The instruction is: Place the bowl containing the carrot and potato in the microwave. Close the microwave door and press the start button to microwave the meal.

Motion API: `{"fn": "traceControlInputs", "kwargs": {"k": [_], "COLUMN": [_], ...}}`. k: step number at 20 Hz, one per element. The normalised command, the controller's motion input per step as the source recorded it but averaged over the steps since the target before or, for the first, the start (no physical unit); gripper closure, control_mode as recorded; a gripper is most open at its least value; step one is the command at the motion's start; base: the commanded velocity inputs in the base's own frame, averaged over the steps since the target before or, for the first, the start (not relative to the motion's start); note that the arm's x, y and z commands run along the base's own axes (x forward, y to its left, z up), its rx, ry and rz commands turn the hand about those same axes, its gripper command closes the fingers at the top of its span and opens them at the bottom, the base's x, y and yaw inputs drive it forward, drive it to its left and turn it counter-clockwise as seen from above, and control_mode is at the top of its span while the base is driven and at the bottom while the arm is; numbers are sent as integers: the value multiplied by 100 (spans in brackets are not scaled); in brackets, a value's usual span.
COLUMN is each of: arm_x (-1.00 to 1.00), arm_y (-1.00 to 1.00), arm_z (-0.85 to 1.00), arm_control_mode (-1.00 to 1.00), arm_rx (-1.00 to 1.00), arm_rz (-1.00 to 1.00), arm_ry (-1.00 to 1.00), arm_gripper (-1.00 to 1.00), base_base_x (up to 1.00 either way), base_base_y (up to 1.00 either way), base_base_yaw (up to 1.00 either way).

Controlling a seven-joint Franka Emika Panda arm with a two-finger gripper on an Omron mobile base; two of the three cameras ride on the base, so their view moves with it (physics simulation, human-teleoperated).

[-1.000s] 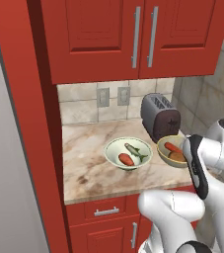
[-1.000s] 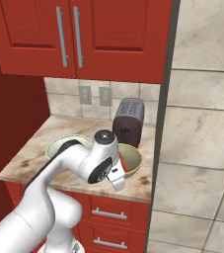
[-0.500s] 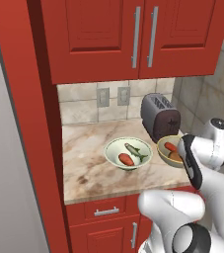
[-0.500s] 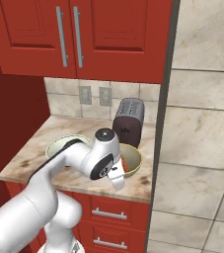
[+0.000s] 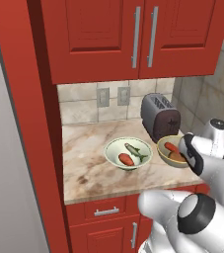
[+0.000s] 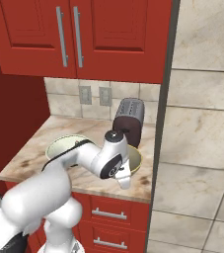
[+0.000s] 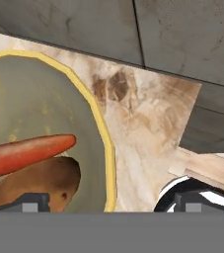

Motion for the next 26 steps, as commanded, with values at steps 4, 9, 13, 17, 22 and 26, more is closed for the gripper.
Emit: {"fn": "traceControlInputs", "kwargs": {"k": [4,9,13,17,22,26], "arm_x": [22,24,20,17,15,10], "arm_y": [-15,-11,-3,0,0,0], "arm_z": [-10,-12,-18,-20,-22,-23], "arm_control_mode": [-100,-100,-100,-100,-100,-100], "arm_rx": [3,2,0,0,0,0], "arm_rz": [-5,-5,-5,-5,-5,-3], "arm_ry": [0,0,0,0,0,0], "arm_gripper": [-100,-100,-100,-100,100,100], "base_base_x": [0,0,0,0,0,0], "base_base_y": [0,0,0,0,0,0], "base_base_yaw": [0,0,0,0,0,0]}}
